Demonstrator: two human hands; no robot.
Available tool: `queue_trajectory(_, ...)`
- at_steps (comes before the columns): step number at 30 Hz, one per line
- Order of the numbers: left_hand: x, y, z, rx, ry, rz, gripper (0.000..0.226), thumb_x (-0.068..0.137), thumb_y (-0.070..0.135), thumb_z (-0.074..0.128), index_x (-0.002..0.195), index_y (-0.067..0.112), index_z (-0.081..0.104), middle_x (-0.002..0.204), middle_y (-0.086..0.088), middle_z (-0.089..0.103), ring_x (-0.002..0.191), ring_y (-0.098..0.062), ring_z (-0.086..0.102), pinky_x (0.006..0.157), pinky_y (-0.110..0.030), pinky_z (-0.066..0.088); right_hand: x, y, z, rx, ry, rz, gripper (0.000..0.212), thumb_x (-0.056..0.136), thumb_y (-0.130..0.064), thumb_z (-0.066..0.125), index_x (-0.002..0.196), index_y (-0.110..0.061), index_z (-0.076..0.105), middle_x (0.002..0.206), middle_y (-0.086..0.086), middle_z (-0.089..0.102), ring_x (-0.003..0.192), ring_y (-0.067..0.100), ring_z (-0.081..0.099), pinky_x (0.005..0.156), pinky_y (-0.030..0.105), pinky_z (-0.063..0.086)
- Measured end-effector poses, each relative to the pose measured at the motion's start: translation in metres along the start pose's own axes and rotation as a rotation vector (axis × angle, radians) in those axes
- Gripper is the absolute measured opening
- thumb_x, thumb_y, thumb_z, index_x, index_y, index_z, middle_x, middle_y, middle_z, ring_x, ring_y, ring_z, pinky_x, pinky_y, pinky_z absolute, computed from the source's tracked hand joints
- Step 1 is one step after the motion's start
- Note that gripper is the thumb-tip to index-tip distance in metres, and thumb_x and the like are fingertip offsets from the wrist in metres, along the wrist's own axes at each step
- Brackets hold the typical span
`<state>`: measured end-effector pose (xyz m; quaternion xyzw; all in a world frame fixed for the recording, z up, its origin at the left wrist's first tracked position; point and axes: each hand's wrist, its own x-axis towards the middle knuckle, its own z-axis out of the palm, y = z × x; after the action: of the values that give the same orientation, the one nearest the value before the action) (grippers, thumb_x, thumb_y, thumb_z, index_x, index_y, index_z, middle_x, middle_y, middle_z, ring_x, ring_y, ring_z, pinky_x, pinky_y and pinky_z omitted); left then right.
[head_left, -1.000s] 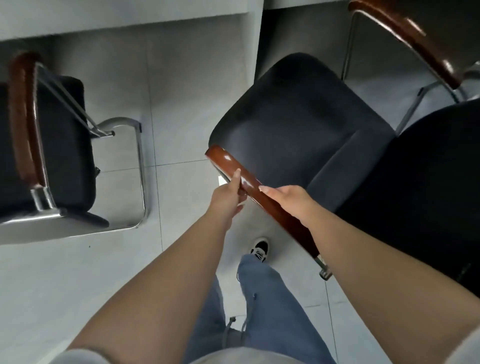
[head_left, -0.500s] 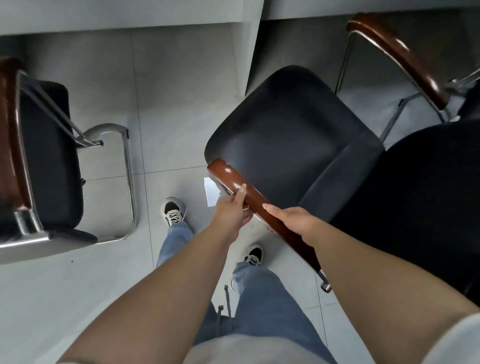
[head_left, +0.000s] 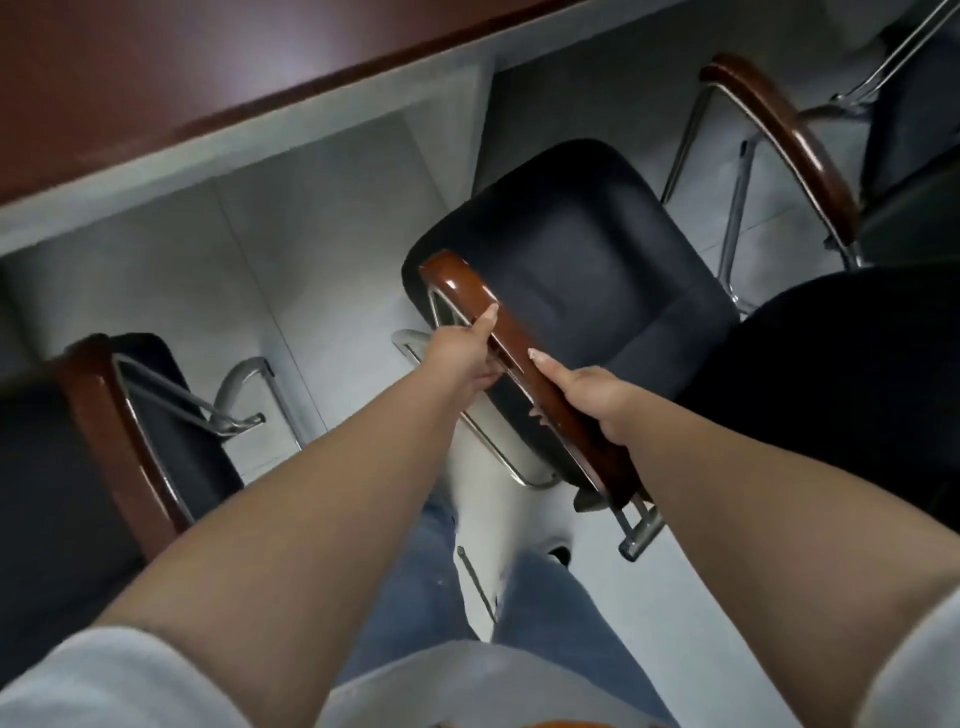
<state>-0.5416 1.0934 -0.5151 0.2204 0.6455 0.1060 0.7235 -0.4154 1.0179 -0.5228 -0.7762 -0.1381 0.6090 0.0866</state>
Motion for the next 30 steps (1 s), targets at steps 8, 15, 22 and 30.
queue_trajectory(8,0.028,0.025,-0.075,0.079,0.052,-0.049,0.039,0.090,0.036,0.058,0.110,0.003,0.052,0.093,-0.014,0.066,0.076,-0.024,0.065,0.069,-0.030,0.054,0.018,-0.036,0.085,0.100,-0.014,0.088,0.085,0.059,-0.081,0.057,0.096,-0.006,0.070,0.092,0.012,0.072,0.086,0.030,0.068,0.089,0.043,0.052)
queue_trajectory(15,0.033,0.006,-0.114,-0.015,0.134,-0.061,0.026,0.090,0.036,0.057,0.083,0.011,0.058,0.080,-0.005,0.064,0.074,-0.019,0.063,0.071,-0.026,0.051,0.028,-0.038,0.134,0.116,-0.049,0.125,0.083,0.063,-0.077,0.061,0.099,-0.002,0.067,0.094,0.015,0.070,0.086,0.032,0.066,0.089,0.042,0.052)
queue_trajectory(22,0.005,-0.004,-0.107,-0.079,0.188,-0.016,0.024,0.095,0.031,0.050,0.080,0.013,0.056,0.077,0.001,0.058,0.069,-0.011,0.057,0.063,-0.019,0.043,-0.002,-0.042,0.129,0.184,0.074,-0.011,0.049,0.090,-0.052,0.050,0.097,-0.005,0.059,0.087,0.010,0.057,0.082,0.025,0.054,0.079,0.030,0.043)
queue_trajectory(30,-0.071,-0.040,-0.097,-0.247,0.197,0.106,0.024,0.098,0.028,0.045,0.098,0.008,0.059,0.085,-0.004,0.063,0.076,-0.012,0.062,0.075,-0.021,0.049,-0.065,-0.041,0.114,0.252,0.152,-0.278,0.035,0.094,-0.042,0.047,0.079,-0.012,0.056,0.089,0.006,0.061,0.089,0.022,0.060,0.082,0.033,0.047)
